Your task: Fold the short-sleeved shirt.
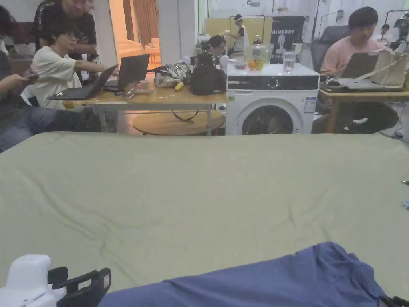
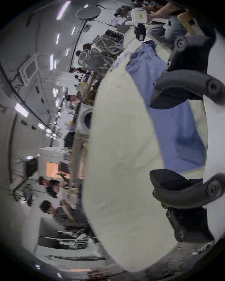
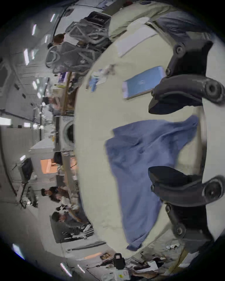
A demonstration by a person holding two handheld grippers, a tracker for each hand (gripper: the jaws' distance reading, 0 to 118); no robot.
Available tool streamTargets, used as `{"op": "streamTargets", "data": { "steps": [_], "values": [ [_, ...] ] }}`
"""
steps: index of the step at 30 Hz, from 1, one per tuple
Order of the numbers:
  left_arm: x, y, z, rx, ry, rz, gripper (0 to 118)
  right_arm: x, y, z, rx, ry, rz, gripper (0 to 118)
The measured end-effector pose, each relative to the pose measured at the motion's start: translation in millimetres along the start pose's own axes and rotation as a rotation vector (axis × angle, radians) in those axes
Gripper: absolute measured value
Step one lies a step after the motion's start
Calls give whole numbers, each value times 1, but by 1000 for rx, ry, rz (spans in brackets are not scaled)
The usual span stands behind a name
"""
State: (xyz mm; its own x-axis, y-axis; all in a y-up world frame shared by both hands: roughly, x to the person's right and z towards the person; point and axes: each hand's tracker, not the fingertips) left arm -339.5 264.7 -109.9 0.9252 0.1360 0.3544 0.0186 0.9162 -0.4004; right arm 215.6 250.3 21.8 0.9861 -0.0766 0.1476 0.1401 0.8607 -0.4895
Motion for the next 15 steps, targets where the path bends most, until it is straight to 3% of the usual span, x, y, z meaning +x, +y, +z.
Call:
{"op": "streamTargets", "data": {
  "steps": [4, 7, 9, 10, 11, 12, 13, 15],
  "values": [
    [46, 43, -1, 163, 9, -72, 83, -47, 48, -5, 137, 142, 3, 72],
    [69, 50, -8, 195, -19, -81, 82, -77, 59, -23, 160, 176, 41, 72],
    [76, 51, -12, 167, -115, -55, 63, -93, 60, -33, 157, 184, 49, 64],
    [78, 48, -13, 131, -143, -26, 44, -100, 57, -37, 154, 195, 45, 50],
    [80, 46, -12, 146, -146, -7, 22, -105, 55, -39, 151, 205, 34, 20],
    [81, 44, -12, 137, -135, -11, 7, -109, 52, -43, 144, 222, 18, 3],
    [81, 42, -11, 133, -126, -12, 0, -112, 50, -45, 143, 215, 16, 0],
    [80, 39, -7, 121, -92, -2, 0, -118, 44, -48, 133, 222, 21, 0]
  ]
}}
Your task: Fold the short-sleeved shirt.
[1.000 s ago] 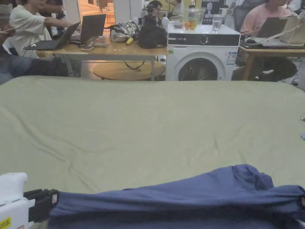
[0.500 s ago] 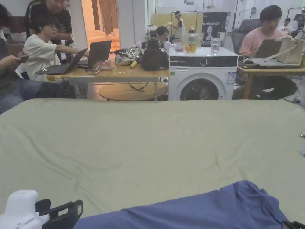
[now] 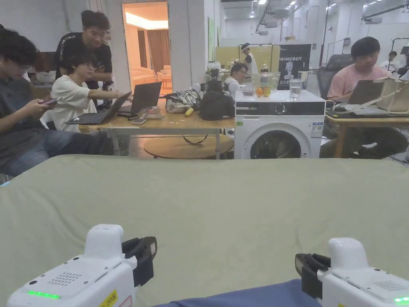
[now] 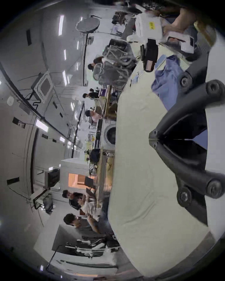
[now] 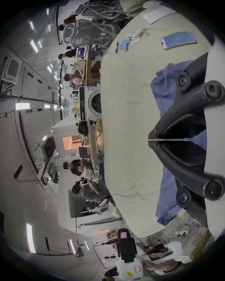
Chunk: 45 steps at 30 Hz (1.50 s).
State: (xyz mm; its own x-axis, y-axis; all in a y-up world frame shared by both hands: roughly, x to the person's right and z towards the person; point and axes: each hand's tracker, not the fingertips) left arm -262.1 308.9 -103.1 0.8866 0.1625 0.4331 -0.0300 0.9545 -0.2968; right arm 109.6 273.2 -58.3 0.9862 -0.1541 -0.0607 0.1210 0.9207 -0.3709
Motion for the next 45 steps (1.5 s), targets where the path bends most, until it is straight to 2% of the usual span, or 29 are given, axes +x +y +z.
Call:
{"op": "streamTargets", "data": {
  "steps": [3, 5, 6, 8, 9, 10, 11, 12, 15, 19, 22, 23, 25, 28, 29, 31, 34, 38, 39, 41, 45],
  "values": [
    [-14, 0, 7, -27, -1, 39, 0, -4, -5, -4, -10, -11, 18, 0],
    [-33, 1, 15, -32, -33, 135, 0, -2, -6, -4, -21, 10, -3, 0],
    [-44, 0, 19, -33, -52, 185, 7, 0, -7, -4, -22, 15, -9, 0],
    [-80, -9, 28, -40, -85, 348, 47, 1, -8, -2, -31, 34, -16, 0],
    [-101, -16, 32, -73, -80, 433, 57, 2, -10, -1, -33, 36, -18, 0],
    [-121, -27, 35, -118, -48, 503, 57, 5, -12, 0, -37, 39, -22, 0],
    [-135, -36, 38, -142, -14, 535, 90, 6, -13, 0, -46, 48, -26, 0],
    [-149, -49, 41, -154, 10, 573, 95, 8, -16, -1, -60, 55, -35, 0],
    [-185, -89, 39, -224, 33, 719, 95, 13, -23, -4, -97, 61, -62, 0],
    [-200, -136, 14, -276, -20, 944, 95, 17, -30, -6, -129, 57, -91, 0],
    [-197, -156, -11, -324, -38, 992, 91, 22, -34, -2, -139, 48, -98, 0],
    [-194, -154, -14, -290, -77, 974, 76, 22, -34, 0, -141, 42, -99, 0],
    [-184, -150, -26, -331, -38, 961, 47, 26, -36, 3, -144, 29, -107, 0],
    [-182, -163, -40, -325, -90, 1106, 13, 33, -38, 4, -153, 17, -147, 0],
    [-181, -167, -43, -316, -102, 1152, 6, 34, -39, 5, -156, 14, -155, 0],
    [-180, -169, -40, -288, -101, 1198, 4, 37, -40, 7, -162, 4, -149, 0],
    [-189, -152, -23, -236, -33, 1085, 3, 42, -38, 7, -170, -9, -151, 0],
    [-219, -118, 0, -134, -44, 1093, 3, 47, -35, 12, -162, -9, -163, 0],
    [-226, -106, 9, -89, -21, 1059, 3, 47, -35, 15, -162, -15, -157, 0],
    [-233, -71, 27, -97, 68, 890, 3, 46, -33, 23, -163, -13, -136, 0],
    [-201, -13, 28, -166, 230, 430, 3, 44, -28, 30, -152, -13, -122, 0]
  ]
}}
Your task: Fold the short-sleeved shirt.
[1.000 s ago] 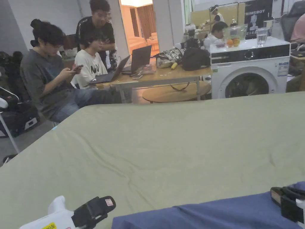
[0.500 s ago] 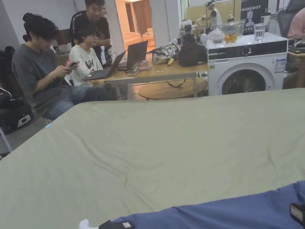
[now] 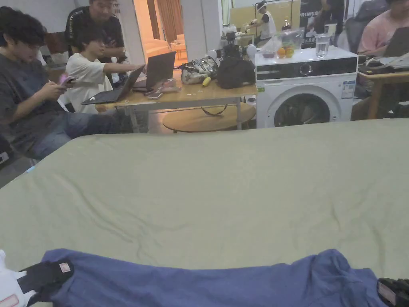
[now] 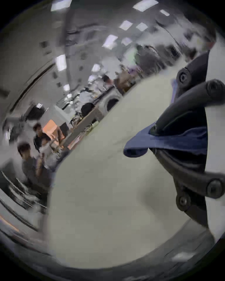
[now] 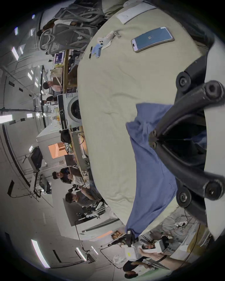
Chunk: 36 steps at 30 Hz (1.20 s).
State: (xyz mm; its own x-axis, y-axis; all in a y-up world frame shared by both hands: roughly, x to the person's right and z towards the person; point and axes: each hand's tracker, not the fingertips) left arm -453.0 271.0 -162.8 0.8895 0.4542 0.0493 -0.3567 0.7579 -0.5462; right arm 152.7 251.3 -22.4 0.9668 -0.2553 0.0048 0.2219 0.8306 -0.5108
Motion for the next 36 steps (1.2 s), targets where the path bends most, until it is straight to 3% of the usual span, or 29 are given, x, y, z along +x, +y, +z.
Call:
{"op": "streamTargets", "data": {
  "steps": [4, 6, 9, 14, 15, 16, 17, 19, 21, 23, 25, 26, 28, 30, 32, 36],
  "values": [
    [107, -32, -19, -48, -139, -241, 3, -4, 5, -4, 14, 26, 1, 0],
    [152, -68, -47, -122, -156, -294, 3, -8, 7, -4, 16, 46, -10, 0],
    [186, -121, -106, -317, -260, -291, 3, -12, 5, 1, 19, 56, -17, 0],
    [218, -164, -144, -374, -349, -261, 5, 3, -3, 11, 15, 24, -23, 0],
    [221, -162, -141, -382, -442, -245, 15, 8, -5, 11, 10, 16, -29, 0],
    [222, -157, -138, -381, -483, -201, 37, 12, -6, 10, 3, 6, -40, 0],
    [220, -151, -135, -373, -508, -172, 69, 16, -8, 9, -4, 1, -52, 0],
    [211, -133, -122, -317, -564, -118, 71, 23, -11, 9, -7, 4, -81, 0],
    [198, -119, -113, -255, -488, -106, 64, 28, -13, 10, -10, 8, -96, 0],
    [188, -117, -112, -210, -445, -67, 33, 31, -15, 11, -12, 6, -101, 0],
    [187, -128, -125, -289, -446, -47, 26, 34, -17, 9, -21, 7, -111, 0],
    [188, -137, -133, -336, -449, -45, 4, 35, -18, 7, -25, 9, -118, 0],
    [204, -169, -160, -490, -498, -72, 4, 35, -19, 5, -35, 13, -133, 0],
    [217, -203, -182, -661, -390, -133, 4, 33, -21, 4, -40, 15, -134, 0],
    [220, -210, -180, -529, -419, -160, 0, 31, -23, 6, -48, 10, -121, 0],
    [208, -176, -167, -561, -457, -80, 0, 31, -26, 3, -67, -1, -128, 0]
  ]
}}
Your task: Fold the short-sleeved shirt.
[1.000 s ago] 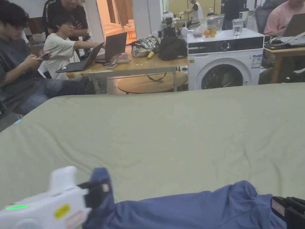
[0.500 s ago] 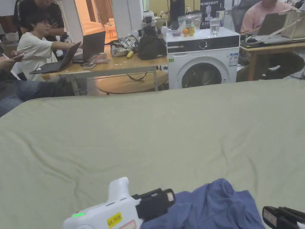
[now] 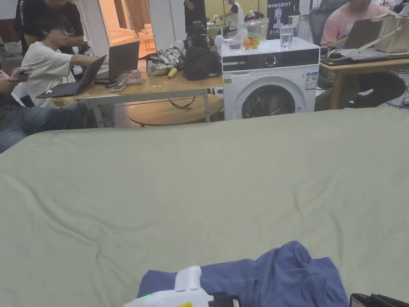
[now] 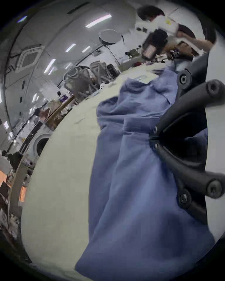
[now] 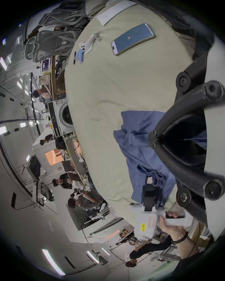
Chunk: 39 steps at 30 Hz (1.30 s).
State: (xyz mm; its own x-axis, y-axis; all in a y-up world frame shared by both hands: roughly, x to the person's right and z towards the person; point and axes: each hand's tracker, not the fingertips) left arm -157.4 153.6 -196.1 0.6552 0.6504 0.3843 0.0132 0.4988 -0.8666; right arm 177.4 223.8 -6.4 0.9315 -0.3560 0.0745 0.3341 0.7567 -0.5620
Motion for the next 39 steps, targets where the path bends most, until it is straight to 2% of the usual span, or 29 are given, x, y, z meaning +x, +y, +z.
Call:
{"op": "streamTargets", "data": {
  "steps": [1, 2, 4, 5, 9, 10, 12, 13, 14, 17, 18, 19, 20, 21, 24, 27, 29, 30, 32, 33, 36, 39],
  "values": [
    [-3, 3, 18, 75, -20, 5, 5, 1, 0, -3, -9, 3, -18, 0],
    [-8, 6, 36, 130, -44, 27, 25, 1, 1, -5, -14, 15, -27, 0],
    [-30, 14, 80, 192, -154, 133, 76, -3, 1, -6, -8, 29, -16, 0],
    [-39, 15, 96, 216, -169, 169, 94, -5, 1, -7, -6, 30, -5, 0],
    [-88, 11, 156, 350, -33, 266, 94, -11, 1, -13, -25, 49, 19, 0],
    [-101, 8, 161, 360, 25, 314, 94, -13, 1, -14, -31, 55, 21, 0],
    [-118, -1, 151, 386, 51, 392, 92, -15, -1, -16, -35, 58, 24, 0],
    [-125, -4, 140, 354, 25, 428, 86, -16, -1, -18, -40, 61, 24, 0],
    [-128, -6, 122, 285, -51, 448, 73, -15, -2, -19, -46, 61, 23, 0],
    [-125, -15, 80, 197, -124, 491, 24, -16, -3, -13, -48, 54, 34, 0],
    [-124, -15, 73, 207, -100, 493, 15, -18, -2, -8, -44, 43, 41, 0],
    [-122, -15, 70, 187, -71, 521, 15, -19, -2, -3, -37, 28, 44, 0],
    [-124, -16, 71, 207, -75, 549, 5, -18, -2, 1, -34, 23, 42, 0],
    [-126, -16, 75, 230, -134, 572, 5, -15, -2, 4, -30, 19, 36, 0],
    [-124, -16, 100, 295, -165, 613, 4, -8, -1, 8, -16, 4, 10, 0],
    [-110, -3, 148, 389, -119, 497, 4, -5, 1, 6, -12, 6, -10, 0],
    [-101, 9, 186, 459, -3, 399, 4, -5, 2, 5, -10, 8, -7, 0],
    [-91, 16, 204, 469, 100, 333, 4, -5, 3, 4, -9, 12, -5, 0],
    [-62, 28, 216, 500, 245, 128, 4, -6, 4, 1, -12, 22, 3, 0],
    [-40, 33, 212, 466, 272, 49, 4, -7, 5, 0, -11, 22, 6, 0],
    [12, 35, 159, 372, 162, -86, 4, -10, 7, -4, -14, 40, 6, 0],
    [43, 34, 72, 236, 232, -185, 4, -17, 4, 3, -7, 51, 6, 0]
  ]
}}
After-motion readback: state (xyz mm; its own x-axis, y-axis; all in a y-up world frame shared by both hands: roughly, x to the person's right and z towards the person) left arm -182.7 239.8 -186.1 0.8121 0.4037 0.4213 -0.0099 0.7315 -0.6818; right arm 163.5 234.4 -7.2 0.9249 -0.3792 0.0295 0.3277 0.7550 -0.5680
